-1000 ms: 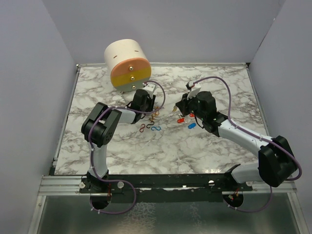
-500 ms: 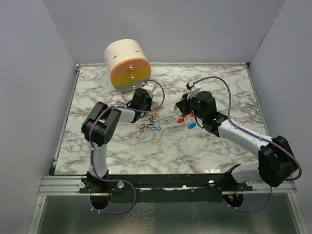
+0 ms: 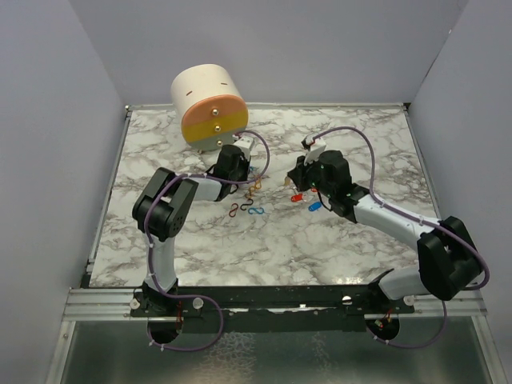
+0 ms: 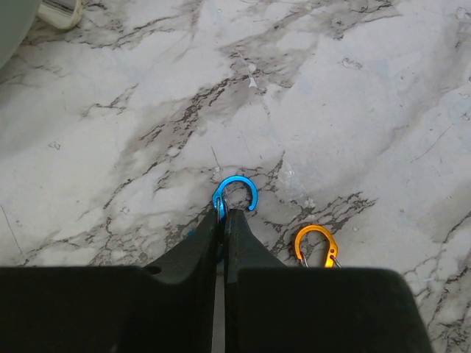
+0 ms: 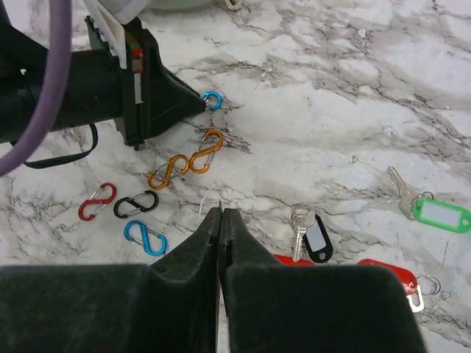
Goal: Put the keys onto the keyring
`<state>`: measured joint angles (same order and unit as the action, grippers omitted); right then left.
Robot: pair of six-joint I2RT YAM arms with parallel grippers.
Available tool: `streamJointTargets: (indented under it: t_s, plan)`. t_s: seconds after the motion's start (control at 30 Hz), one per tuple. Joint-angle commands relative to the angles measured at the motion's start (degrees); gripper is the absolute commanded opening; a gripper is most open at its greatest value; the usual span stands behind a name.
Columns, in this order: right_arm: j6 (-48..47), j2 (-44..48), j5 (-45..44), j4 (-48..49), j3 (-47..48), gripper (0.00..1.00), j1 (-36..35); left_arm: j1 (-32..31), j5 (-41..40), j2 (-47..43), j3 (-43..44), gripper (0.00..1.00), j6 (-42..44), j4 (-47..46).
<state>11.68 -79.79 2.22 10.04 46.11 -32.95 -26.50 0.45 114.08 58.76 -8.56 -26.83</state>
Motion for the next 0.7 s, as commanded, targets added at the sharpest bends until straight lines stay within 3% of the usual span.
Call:
streamJointTargets:
  t_s: [0.0,0.2,0.67]
  plan:
    - [-1.2,-1.8,-0.4,0.2,1.2,0.01,-0.2,0.0,3.9,-4.8,-0.7,0.00,-3.0,4.9]
    - [-1.2,-3.4,0.4,0.5,1.8,0.01,-0.3,-1.4,6.2,-10.2,-1.2,0.00,-5.4,7.7]
    - [-0.6,-5.5,3.2,1.6,2.2,0.01,-0.3,-10.4,3.1,-17.8,-1.3,0.00,-9.5,13.2]
